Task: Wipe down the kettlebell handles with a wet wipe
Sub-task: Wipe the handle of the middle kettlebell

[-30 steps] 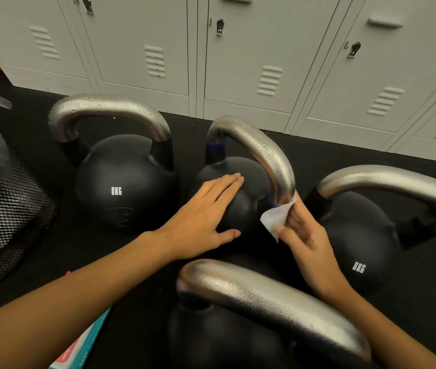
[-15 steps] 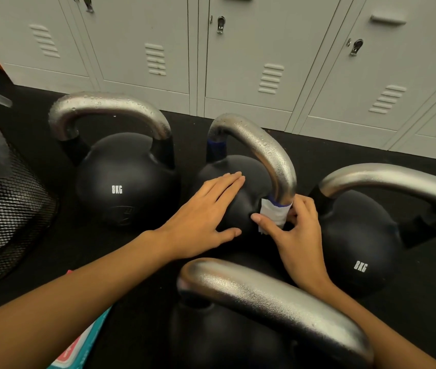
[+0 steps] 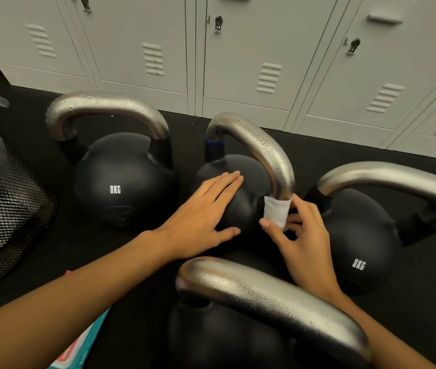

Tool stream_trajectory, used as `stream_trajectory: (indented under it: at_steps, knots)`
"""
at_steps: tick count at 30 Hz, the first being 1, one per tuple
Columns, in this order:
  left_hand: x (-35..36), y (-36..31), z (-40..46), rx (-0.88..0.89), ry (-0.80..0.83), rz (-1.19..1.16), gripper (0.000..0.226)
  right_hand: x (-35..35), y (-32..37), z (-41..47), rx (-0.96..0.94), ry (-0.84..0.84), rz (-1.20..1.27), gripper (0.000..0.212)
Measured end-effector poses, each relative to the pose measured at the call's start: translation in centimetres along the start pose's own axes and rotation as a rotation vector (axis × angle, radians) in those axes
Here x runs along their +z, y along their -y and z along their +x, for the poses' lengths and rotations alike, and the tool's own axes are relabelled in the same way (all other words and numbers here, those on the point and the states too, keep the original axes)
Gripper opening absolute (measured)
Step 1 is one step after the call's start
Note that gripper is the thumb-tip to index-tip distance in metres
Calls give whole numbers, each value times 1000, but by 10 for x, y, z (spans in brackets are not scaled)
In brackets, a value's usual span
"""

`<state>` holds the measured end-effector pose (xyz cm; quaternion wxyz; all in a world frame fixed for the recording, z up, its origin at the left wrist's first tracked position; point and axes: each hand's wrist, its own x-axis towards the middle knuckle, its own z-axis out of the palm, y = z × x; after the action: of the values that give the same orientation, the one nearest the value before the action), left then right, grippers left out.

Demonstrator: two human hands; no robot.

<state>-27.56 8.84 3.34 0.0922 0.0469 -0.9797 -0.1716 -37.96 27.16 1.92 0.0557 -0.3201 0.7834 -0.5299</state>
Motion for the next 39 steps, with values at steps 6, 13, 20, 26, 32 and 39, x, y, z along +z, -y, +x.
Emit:
stream_trajectory:
  at_steps: [6,13,20,26,32,39]
  knots:
    - [0,0,-1,5,0,2,92,12,4,10,50,-66,24,50]
    - [1,0,0,1,-9,-16,93,18,12,15,-9,-148,27,54]
    - [1,1,0,8,-8,-14,93,12,7,5,89,-87,127,56]
    - [1,1,0,8,-15,-11,92,3,23,10,65,-19,323,57]
    - [2,2,0,8,-12,-1,92,-8,34,15,-7,86,295,69]
    - [2,2,0,13,-17,6,91,-9,24,25,58,115,322,46]
